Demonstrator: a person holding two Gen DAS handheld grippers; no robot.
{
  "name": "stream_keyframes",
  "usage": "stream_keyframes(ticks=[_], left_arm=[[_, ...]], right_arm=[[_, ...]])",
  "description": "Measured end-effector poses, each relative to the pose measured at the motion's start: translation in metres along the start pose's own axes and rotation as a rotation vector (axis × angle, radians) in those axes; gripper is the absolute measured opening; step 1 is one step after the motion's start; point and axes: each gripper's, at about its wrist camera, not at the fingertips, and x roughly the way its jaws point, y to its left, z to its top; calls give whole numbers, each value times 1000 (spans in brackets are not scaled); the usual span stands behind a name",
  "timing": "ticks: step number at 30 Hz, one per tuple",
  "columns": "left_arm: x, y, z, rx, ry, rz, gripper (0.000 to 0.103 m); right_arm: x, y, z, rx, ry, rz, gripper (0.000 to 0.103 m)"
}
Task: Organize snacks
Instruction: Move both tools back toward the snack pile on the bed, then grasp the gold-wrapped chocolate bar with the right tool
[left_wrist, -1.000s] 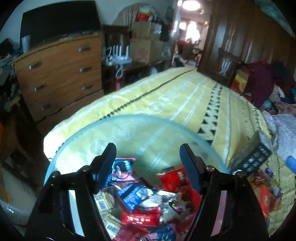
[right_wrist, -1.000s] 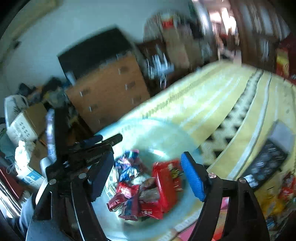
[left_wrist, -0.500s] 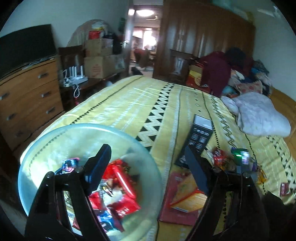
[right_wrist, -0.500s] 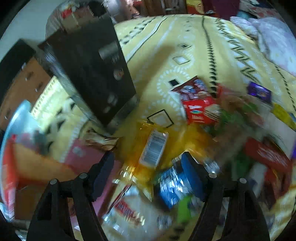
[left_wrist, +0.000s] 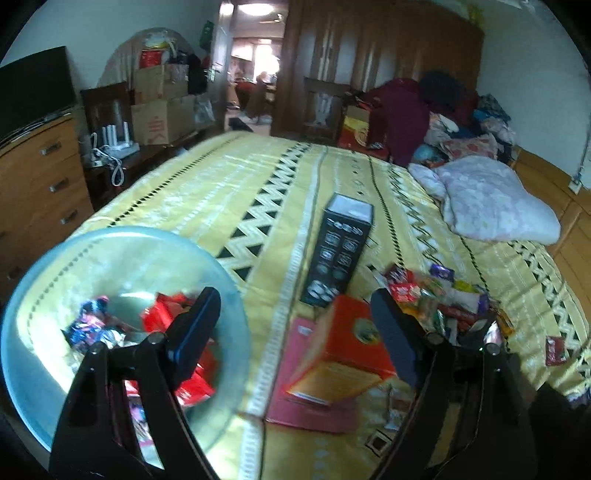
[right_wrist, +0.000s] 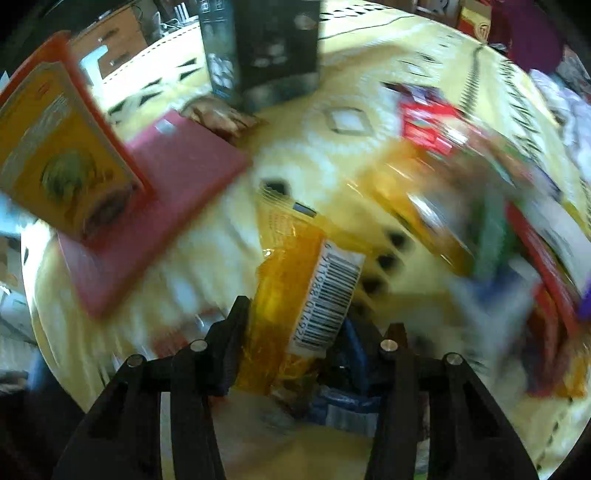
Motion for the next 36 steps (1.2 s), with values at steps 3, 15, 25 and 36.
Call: stream_keyframes(ticks=[3,15,25,36], left_arm=[[-1,-10,-8,24,12,-29,84],[9,0,-5,-22,26,-60,84],[26,4,0,-43,46,-145,84],[41,19,-10,-108,93,-163,85]], right_arm=[[-20,-37,-21,64,-10,14,54],[-62,9,66,-152,-266,249,56],[27,35,150,-361,-141,413,55],[82,48,171,-330,-96,423,40]])
